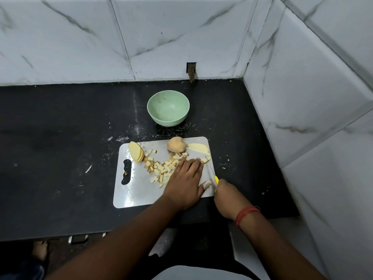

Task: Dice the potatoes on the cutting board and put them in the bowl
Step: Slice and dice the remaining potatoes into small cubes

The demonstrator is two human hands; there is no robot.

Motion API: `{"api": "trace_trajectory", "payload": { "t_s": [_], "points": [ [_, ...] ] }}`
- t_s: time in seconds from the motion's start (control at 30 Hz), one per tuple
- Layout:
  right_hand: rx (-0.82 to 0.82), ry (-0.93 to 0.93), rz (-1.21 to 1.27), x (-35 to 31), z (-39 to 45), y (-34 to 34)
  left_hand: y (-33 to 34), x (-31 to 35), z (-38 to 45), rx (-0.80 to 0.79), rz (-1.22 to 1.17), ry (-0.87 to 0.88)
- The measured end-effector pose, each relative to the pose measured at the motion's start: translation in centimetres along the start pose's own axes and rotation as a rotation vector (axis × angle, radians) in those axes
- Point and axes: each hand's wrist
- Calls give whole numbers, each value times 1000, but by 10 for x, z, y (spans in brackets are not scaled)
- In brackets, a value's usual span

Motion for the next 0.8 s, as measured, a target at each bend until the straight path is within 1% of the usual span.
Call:
{"api": "trace_trajectory", "payload": {
  "t_s": [0.1, 0.23, 0.3, 0.4, 0.47, 0.63, 0.8],
  "points": [
    [-42, -5, -15, 4, -2, -4, 1, 0, 0, 4, -4, -4],
    [-97, -80, -26, 18, -14, 2, 1, 1, 0, 0, -9, -10],
    [-84, -68, 16, 22, -19, 4, 1, 1, 0, 3, -8, -9],
    [3, -53, 63, 22, -23, 0, 2, 1, -3, 21, -13, -11],
    [26, -66, 70, 17, -21, -4, 2, 1, -5, 30, -23, -24],
    [-34, -45, 11, 4, -6, -8, 1, 1, -4, 24, -35, -26],
    [-53, -31, -18, 1, -4, -5, 3, 1, -3, 26, -30, -27]
  ]
}}
Point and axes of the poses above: each hand's wrist, its own z-axis towards the middle knuckle, its own y-axis out of the palm, x = y × z, and after that the axes turned 11 degrees about -z, right-handed
